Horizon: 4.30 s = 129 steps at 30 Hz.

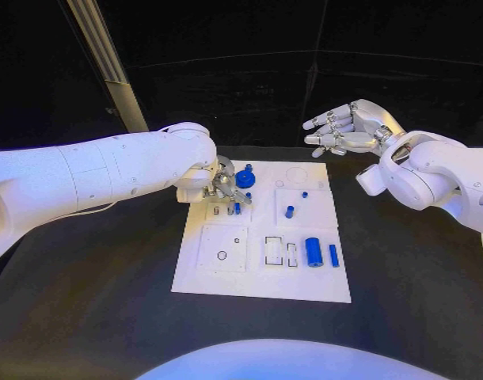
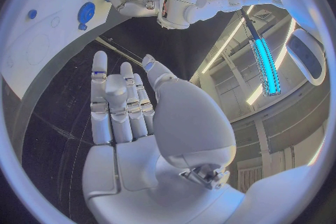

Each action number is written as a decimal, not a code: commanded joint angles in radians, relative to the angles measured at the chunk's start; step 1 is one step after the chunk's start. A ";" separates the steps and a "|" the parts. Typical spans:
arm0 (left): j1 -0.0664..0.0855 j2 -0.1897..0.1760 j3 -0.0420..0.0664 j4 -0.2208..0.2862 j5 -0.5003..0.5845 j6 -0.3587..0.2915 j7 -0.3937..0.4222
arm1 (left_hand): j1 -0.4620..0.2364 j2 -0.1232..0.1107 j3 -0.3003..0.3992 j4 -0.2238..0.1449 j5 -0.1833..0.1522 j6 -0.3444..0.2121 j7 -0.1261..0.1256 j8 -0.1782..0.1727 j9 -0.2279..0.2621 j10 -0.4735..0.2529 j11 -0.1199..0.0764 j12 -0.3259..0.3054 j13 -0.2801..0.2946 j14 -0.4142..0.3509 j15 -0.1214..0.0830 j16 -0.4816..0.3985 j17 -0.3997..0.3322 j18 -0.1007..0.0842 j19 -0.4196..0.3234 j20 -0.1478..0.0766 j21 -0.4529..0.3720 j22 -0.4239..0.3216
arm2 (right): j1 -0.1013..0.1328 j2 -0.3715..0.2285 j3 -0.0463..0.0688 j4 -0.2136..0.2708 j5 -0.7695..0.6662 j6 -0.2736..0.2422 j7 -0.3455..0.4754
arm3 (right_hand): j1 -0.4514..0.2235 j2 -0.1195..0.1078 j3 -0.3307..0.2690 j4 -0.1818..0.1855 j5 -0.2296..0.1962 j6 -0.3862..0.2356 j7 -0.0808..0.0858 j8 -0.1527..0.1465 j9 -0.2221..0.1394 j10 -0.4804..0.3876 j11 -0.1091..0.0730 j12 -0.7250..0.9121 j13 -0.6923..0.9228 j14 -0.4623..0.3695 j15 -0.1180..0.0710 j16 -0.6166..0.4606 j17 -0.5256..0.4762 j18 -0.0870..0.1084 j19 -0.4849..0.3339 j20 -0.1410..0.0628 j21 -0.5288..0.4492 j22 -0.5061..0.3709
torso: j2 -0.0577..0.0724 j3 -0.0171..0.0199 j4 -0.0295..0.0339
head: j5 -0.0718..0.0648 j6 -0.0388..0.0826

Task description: Assemble the parts on the task board

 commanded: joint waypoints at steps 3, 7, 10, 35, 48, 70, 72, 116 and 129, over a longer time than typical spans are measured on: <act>0.000 0.003 0.000 -0.002 -0.008 0.015 -0.007 | 0.038 0.002 0.020 -0.019 -0.002 0.017 0.000 -0.008 -0.011 0.005 0.003 -0.004 0.002 0.102 0.004 0.003 0.263 -0.011 0.002 0.007 0.008 0.003 | 0.002 0.001 0.001 0.000 0.005 0.001 0.004 | -0.011 0.003 0.002 -0.001 0.009 -0.007 -0.002 -0.003 0.000 -0.004 0.006 -0.003 -0.002 -0.004 0.001 -0.004 0.072 0.003 0.006 0.000 -0.005 -0.002 | 0.000 -0.0005 0.0001 | 0.000 -0.001; 0.000 0.004 0.000 -0.002 -0.008 0.017 -0.007 | 0.072 0.001 0.044 -0.043 -0.002 0.027 -0.002 -0.012 -0.019 0.006 0.002 -0.004 0.002 0.102 0.002 0.003 0.263 -0.011 0.002 0.006 0.008 0.004 | 0.002 0.002 0.001 -0.001 0.005 0.002 0.003 | -0.011 0.003 0.002 -0.001 0.009 -0.007 -0.002 -0.003 0.000 -0.004 0.006 -0.003 -0.002 -0.004 0.001 -0.004 0.072 0.003 0.006 0.000 -0.005 -0.002 | 0.001 -0.0003 0.0002 | -0.002 -0.001; 0.000 0.004 0.000 -0.001 -0.008 0.016 -0.007 | 0.088 0.002 0.060 -0.056 -0.001 0.031 -0.003 -0.014 -0.024 0.006 0.001 -0.004 0.003 0.102 0.002 0.003 0.263 -0.011 0.002 0.005 0.008 0.005 | 0.002 0.002 0.001 0.001 0.005 0.004 0.002 | -0.011 0.004 0.003 -0.001 0.010 -0.007 -0.003 -0.003 0.000 -0.004 0.005 -0.003 -0.002 -0.004 0.000 -0.003 0.074 0.003 0.007 0.000 -0.005 -0.002 | 0.001 -0.0004 0.0003 | -0.008 -0.001; -0.002 -0.010 0.000 0.019 -0.002 -0.080 0.020 | 0.173 -0.054 0.567 -0.281 0.011 0.021 -0.004 0.032 -0.031 0.004 -0.016 -0.038 -0.019 0.102 -0.006 0.003 0.263 -0.011 0.002 -0.004 0.007 0.012 | 0.002 0.010 0.001 -0.009 0.005 0.021 -0.009 | -0.013 0.004 0.004 -0.001 0.012 -0.009 -0.002 -0.003 0.000 -0.007 0.006 -0.003 -0.004 -0.009 0.001 -0.014 0.075 0.003 0.007 0.000 -0.009 -0.003 | 0.001 -0.0003 0.0026 | -0.008 -0.009; -0.003 -0.065 0.000 0.093 0.037 -0.175 0.018 | 0.017 -0.153 0.879 -0.314 0.010 0.001 -0.016 0.114 -0.007 0.006 -0.013 -0.049 -0.037 0.102 -0.008 0.003 0.263 -0.010 0.001 -0.003 0.005 0.012 | 0.002 0.014 0.001 -0.018 -0.015 0.025 -0.014 | -0.014 0.005 0.004 0.000 0.013 -0.012 0.000 -0.003 0.000 -0.011 0.008 -0.003 -0.005 -0.013 0.003 -0.022 0.077 0.002 0.006 0.001 -0.013 -0.005 | 0.000 0.0000 0.0044 | -0.005 -0.008; -0.060 -0.157 -0.001 0.207 -0.145 -0.388 0.036 | -0.005 -0.169 0.931 -0.321 0.009 -0.006 -0.018 0.138 0.000 -0.001 -0.016 -0.064 -0.057 0.102 -0.011 0.003 0.263 -0.013 0.007 -0.005 0.011 0.026 | 0.002 0.012 0.000 -0.025 -0.022 0.031 -0.010 | -0.017 0.008 0.005 0.002 0.014 -0.014 0.001 -0.003 0.000 -0.013 0.009 -0.002 -0.006 -0.016 0.004 -0.028 0.079 0.002 0.006 0.002 -0.016 -0.007 | 0.001 0.0041 0.0185 | 0.001 -0.014; -0.064 -0.158 -0.001 0.208 -0.160 -0.392 0.038 | -0.006 -0.170 0.934 -0.321 0.009 -0.006 -0.019 0.140 0.000 0.000 -0.016 -0.064 -0.057 0.102 -0.011 0.003 0.263 -0.013 0.008 -0.005 0.013 0.029 | 0.002 0.012 0.000 -0.025 -0.022 0.032 -0.010 | -0.017 0.008 0.005 0.002 0.014 -0.014 0.001 -0.003 0.000 -0.013 0.009 -0.002 -0.006 -0.016 0.004 -0.028 0.079 0.002 0.006 0.002 -0.016 -0.007 | 0.001 0.0037 0.0179 | 0.001 -0.014; -0.075 -0.134 -0.001 0.214 -0.191 -0.350 0.022 | -0.012 -0.175 0.947 -0.322 0.009 -0.008 -0.020 0.147 0.001 0.006 -0.017 -0.058 -0.052 0.102 -0.012 0.003 0.263 -0.015 0.014 -0.007 0.019 0.040 | 0.002 0.029 0.000 -0.042 -0.022 0.046 -0.007 | -0.019 0.010 0.006 0.004 0.013 -0.015 0.001 -0.003 0.000 -0.015 0.009 -0.002 -0.007 -0.018 0.004 -0.032 0.081 0.002 0.007 0.003 -0.019 -0.008 | 0.001 0.0038 0.0187 | -0.004 -0.022; -0.076 -0.142 -0.001 0.228 -0.191 -0.312 0.005 | -0.045 -0.211 0.989 -0.331 0.117 -0.003 -0.028 0.192 0.014 0.011 -0.025 -0.063 -0.063 0.102 -0.019 0.003 0.263 -0.017 0.018 -0.013 0.022 0.047 | 0.001 0.032 0.000 -0.047 -0.022 0.051 -0.008 | -0.019 0.011 0.006 0.005 0.013 -0.016 0.001 -0.003 0.000 -0.015 0.010 -0.002 -0.007 -0.018 0.005 -0.033 0.081 0.002 0.007 0.003 -0.019 -0.008 | 0.001 0.0040 0.0206 | -0.003 -0.025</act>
